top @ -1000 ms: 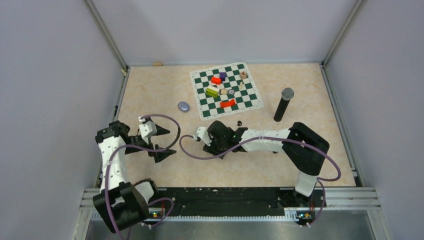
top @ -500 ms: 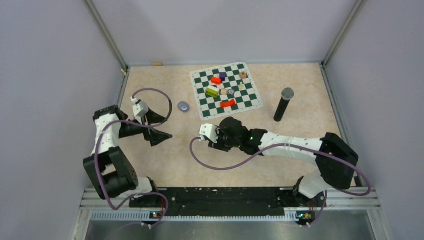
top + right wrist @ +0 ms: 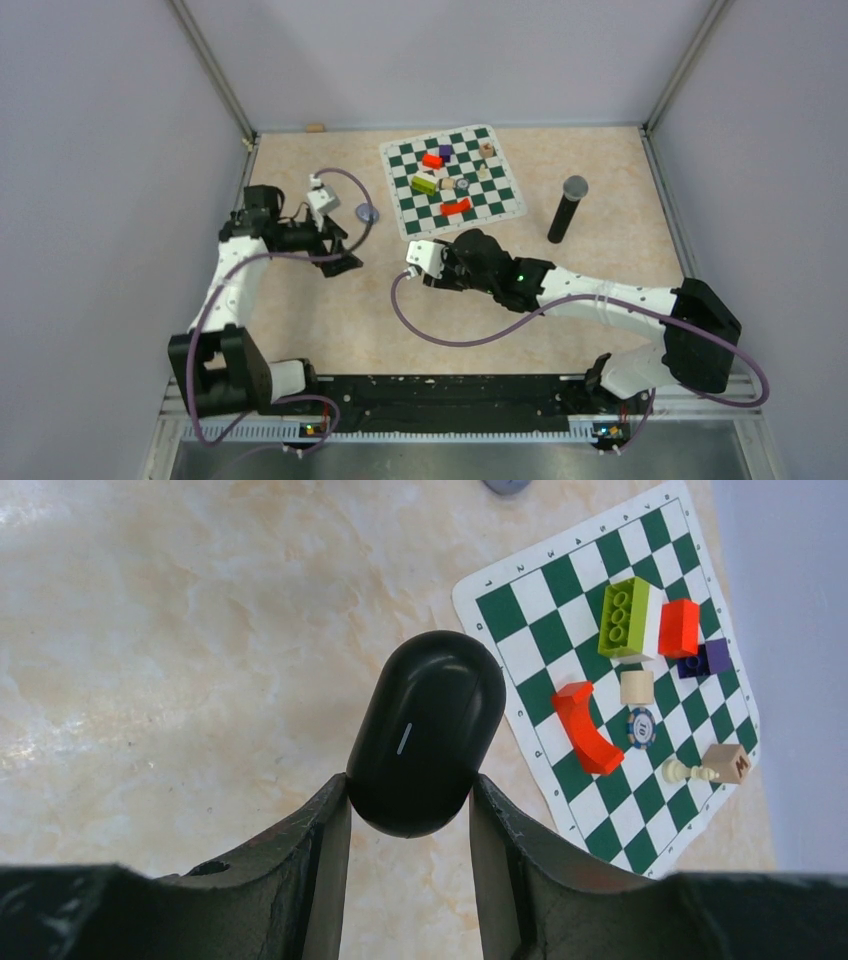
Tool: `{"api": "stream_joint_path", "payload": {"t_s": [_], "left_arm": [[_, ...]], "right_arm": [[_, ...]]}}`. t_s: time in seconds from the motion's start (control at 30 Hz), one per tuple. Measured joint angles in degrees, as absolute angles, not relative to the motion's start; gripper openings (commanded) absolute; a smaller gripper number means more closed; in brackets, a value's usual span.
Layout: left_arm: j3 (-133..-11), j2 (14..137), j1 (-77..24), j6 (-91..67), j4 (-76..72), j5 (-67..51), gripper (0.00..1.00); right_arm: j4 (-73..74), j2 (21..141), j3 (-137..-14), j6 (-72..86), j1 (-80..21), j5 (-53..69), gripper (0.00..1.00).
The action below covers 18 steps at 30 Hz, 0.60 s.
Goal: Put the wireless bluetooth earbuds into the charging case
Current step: Pick up the charging case at the center of the board.
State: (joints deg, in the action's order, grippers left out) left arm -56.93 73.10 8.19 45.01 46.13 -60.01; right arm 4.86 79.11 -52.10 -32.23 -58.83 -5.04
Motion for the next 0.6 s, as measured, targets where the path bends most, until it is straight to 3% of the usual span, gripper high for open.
{"api": "stream_joint_path", "payload": {"t_s": [0.1,0.27,0.6], "left_arm": [[-52.4,67.8,2.7,34.1,36.0,-53.3,0.99],[-57.6,71.0,0.6,20.5,23.1,-46.9,0.99],[-61.8,81.4,-8.3,-3.2,7.2,-50.8,0.99]], "right_arm": [[4.4,78.3,-51.3,-33.0,-58.8,-5.9,0.42],[3.0,77.6,-49.7,-34.0,-58.8,-7.6,0.42],[-5.1,74.1,-45.0,-36.0,-58.7,-12.1,0.43]]}}
